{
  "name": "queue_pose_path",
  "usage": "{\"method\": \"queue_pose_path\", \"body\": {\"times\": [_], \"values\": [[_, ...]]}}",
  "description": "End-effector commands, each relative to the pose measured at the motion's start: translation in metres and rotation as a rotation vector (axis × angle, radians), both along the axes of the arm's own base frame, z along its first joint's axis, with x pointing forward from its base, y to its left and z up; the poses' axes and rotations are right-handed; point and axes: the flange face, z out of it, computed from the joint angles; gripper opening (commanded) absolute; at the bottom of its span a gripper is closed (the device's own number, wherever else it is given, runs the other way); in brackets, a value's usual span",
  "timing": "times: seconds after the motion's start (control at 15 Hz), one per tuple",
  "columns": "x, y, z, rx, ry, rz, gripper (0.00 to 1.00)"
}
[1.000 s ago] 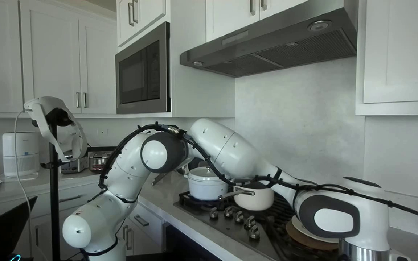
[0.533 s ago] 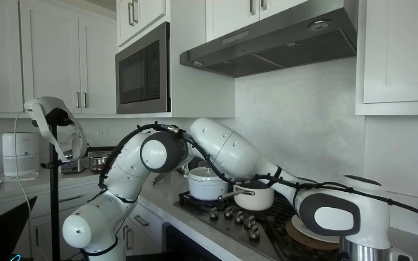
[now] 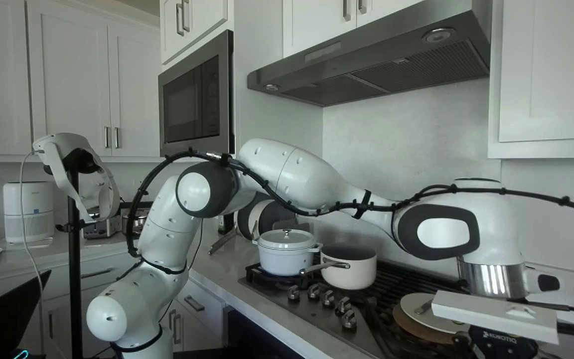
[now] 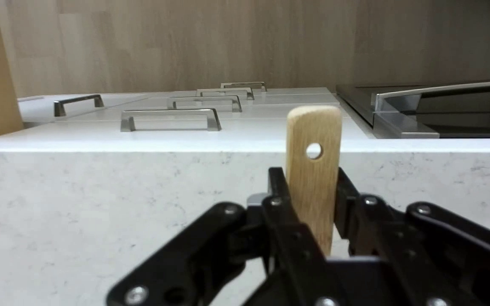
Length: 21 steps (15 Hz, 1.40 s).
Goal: Use the wooden spoon to mix inside the pot
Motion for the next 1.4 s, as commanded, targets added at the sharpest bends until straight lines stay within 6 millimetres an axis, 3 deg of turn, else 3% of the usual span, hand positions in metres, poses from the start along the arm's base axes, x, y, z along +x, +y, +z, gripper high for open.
{"method": "queue_pose_path", "body": {"times": [0.0, 0.2, 0.6, 1.0, 1.07, 1.33], "values": [[-0.018, 0.021, 0.036, -0.124, 0.022, -0.063, 0.07], [-0.027, 0.035, 0.052, -0.300, 0.080, -0.079, 0.07], [-0.051, 0.069, 0.064, -0.599, 0.274, -0.097, 0.07], [-0.066, 0.093, 0.079, -0.662, 0.372, -0.096, 0.07], [-0.054, 0.084, 0.070, -0.641, 0.366, -0.084, 0.28], [-0.056, 0.088, 0.075, -0.641, 0.371, -0.090, 0.28]]}}
